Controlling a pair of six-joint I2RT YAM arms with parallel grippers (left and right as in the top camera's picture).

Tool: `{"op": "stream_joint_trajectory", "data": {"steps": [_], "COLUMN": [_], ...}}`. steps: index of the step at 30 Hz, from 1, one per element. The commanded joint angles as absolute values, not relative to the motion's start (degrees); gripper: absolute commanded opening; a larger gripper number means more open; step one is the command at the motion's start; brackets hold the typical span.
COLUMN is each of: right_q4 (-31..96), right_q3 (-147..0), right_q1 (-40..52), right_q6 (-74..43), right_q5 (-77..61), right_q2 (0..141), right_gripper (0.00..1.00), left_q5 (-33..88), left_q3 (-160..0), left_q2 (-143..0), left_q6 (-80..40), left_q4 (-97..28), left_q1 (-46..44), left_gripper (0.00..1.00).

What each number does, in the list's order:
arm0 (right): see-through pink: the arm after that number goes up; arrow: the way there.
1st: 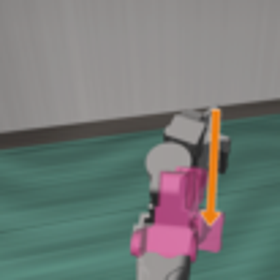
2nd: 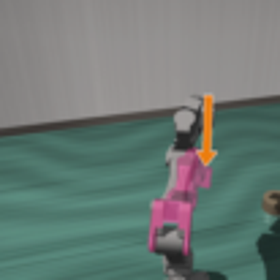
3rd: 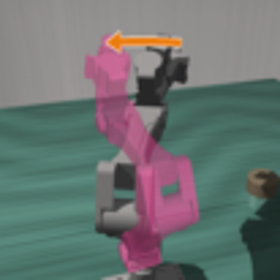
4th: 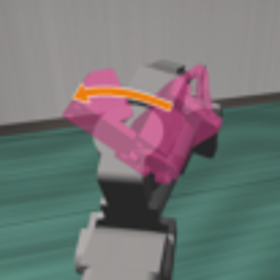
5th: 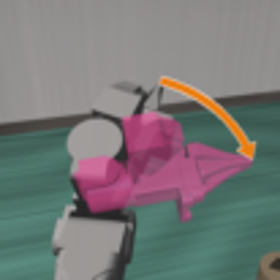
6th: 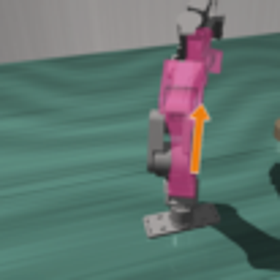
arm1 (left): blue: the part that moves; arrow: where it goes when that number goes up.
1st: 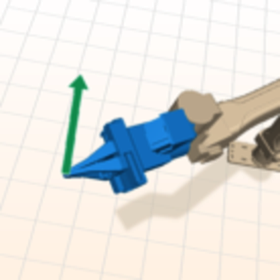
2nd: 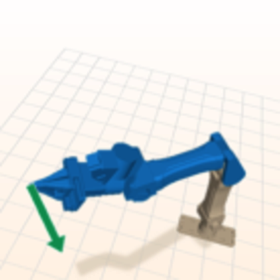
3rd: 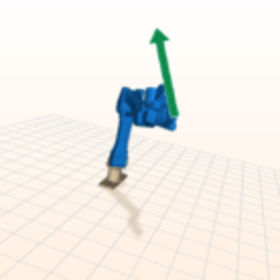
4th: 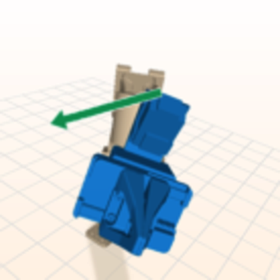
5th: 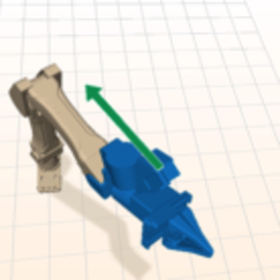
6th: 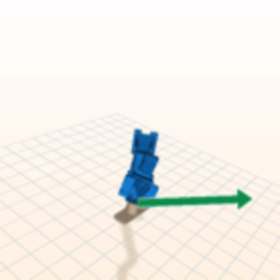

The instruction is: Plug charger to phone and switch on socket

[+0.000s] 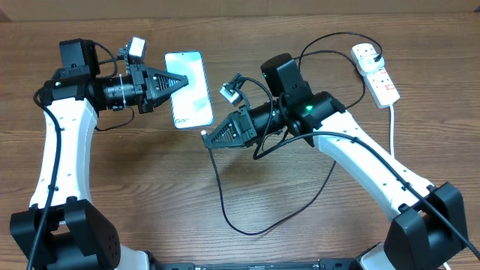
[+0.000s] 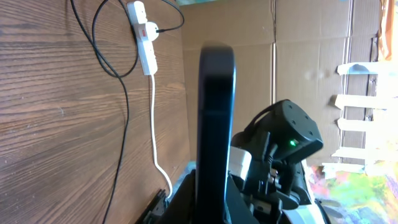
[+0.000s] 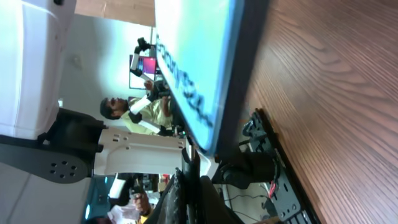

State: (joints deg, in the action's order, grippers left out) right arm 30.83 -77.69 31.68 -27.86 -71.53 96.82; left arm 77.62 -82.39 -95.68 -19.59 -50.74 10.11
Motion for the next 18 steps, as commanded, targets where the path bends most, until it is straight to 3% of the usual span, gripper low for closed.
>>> {"op": "stream_joint_trajectory", "data": {"steps": [1, 18], "right_q4": [28.9, 26.0], "right_q3": [-78.9, -78.9], "right_q1": [32.5, 32.5], "right_q6": [-30.3, -33.3], "right_q5": [-71.5, -70.0], "right_q2": [95.7, 95.7], "right_gripper": [0.04, 0.04], "left_q5": [80.9, 84.1], "left_q3": [-82.5, -82.5], "left_q2": [-95.6, -95.6], "left_q6": [-20.4, -20.4], "left_q4": [-50.5, -50.5], "left_q1": [9.6, 9.6], "left_gripper": [0.04, 0.04]}}
